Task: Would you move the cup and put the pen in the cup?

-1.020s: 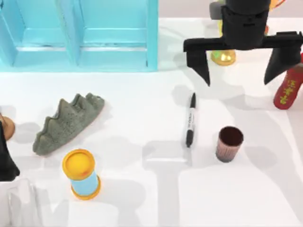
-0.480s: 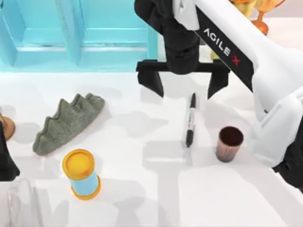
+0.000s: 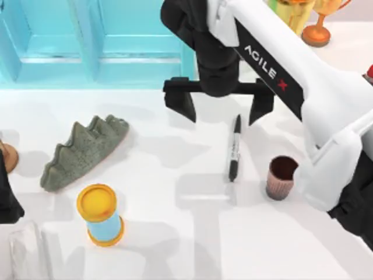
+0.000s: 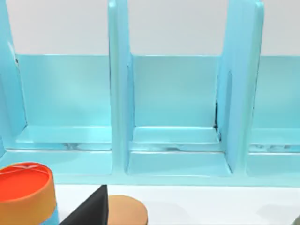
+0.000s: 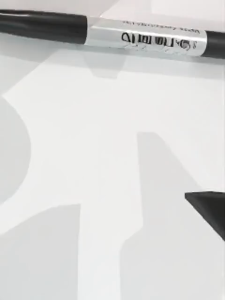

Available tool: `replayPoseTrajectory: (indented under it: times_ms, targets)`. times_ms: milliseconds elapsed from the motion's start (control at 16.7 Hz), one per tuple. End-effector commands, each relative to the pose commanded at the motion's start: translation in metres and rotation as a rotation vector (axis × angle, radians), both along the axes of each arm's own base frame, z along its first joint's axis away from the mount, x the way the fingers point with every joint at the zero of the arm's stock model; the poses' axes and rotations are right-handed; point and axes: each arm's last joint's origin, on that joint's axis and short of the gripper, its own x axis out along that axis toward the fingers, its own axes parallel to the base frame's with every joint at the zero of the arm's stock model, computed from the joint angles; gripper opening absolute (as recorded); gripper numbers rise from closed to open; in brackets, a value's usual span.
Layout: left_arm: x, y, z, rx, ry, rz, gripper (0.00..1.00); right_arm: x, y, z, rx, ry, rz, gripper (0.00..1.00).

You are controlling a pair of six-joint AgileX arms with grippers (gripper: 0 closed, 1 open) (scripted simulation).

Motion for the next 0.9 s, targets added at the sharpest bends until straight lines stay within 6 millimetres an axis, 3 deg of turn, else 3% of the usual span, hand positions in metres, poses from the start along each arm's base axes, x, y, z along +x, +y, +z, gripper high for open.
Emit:
replayPoseTrajectory:
  times_ms: [240,900]
  targets:
    - [0.0,0.0,0.0,0.0,0.0,0.0,1.0,0.002,-0.001,-0.021,-0.048,0.057,0.001,1.0]
    - [0.0,0.0,0.0,0.0,0.0,0.0,1.0,0.005,-0.004,-0.054,-0.053,0.06,0.0,1.0]
